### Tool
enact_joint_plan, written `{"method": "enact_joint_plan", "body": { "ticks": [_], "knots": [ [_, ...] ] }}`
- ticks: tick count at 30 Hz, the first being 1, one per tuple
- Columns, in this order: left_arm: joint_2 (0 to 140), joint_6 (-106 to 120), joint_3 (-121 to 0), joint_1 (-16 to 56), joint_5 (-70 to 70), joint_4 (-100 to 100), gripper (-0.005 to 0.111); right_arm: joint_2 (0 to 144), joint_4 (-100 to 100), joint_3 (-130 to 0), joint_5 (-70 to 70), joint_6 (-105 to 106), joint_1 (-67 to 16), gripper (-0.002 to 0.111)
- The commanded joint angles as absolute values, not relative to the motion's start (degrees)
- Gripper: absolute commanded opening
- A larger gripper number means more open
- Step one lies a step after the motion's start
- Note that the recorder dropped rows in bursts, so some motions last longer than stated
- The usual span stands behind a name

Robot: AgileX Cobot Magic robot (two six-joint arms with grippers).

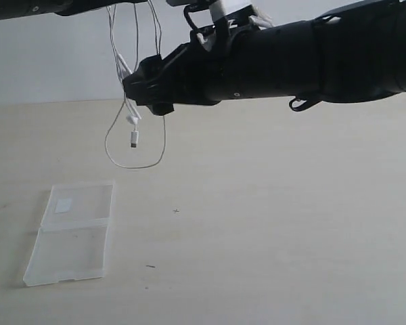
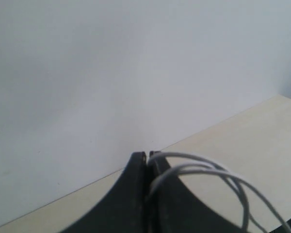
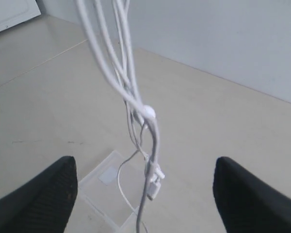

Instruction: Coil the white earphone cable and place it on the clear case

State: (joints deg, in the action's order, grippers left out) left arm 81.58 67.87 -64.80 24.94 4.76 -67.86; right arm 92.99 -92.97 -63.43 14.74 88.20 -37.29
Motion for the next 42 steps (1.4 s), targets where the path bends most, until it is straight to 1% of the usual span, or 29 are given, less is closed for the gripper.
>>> {"method": "enact_joint_plan", "body": {
  "ticks": [1, 20, 29, 35, 42],
  "knots": [
    [81.5, 67.2, -64.7, 25.2, 4.6, -68.1, 0.000, 95.4, -94.6, -65.5, 17.1, 88.3, -37.3, 0.075],
    [81.5, 65.6, -64.7, 25.2, 4.0, -68.2, 0.000, 102.9, -95.7, -74.1, 18.5, 88.3, -37.3, 0.075],
    [81.5, 65.5, -65.0, 25.2, 3.9, -68.2, 0.000, 104.6, -96.7, -74.8, 18.5, 88.3, -37.3, 0.074],
    [81.5, 65.5, -65.9, 25.2, 3.3, -68.2, 0.000, 104.9, -97.5, -74.8, 18.3, 88.3, -37.3, 0.068],
    [81.5, 64.6, -65.9, 25.2, 3.0, -68.2, 0.000, 104.9, -99.9, -74.8, 17.5, 88.5, -37.3, 0.053]
  ]
}}
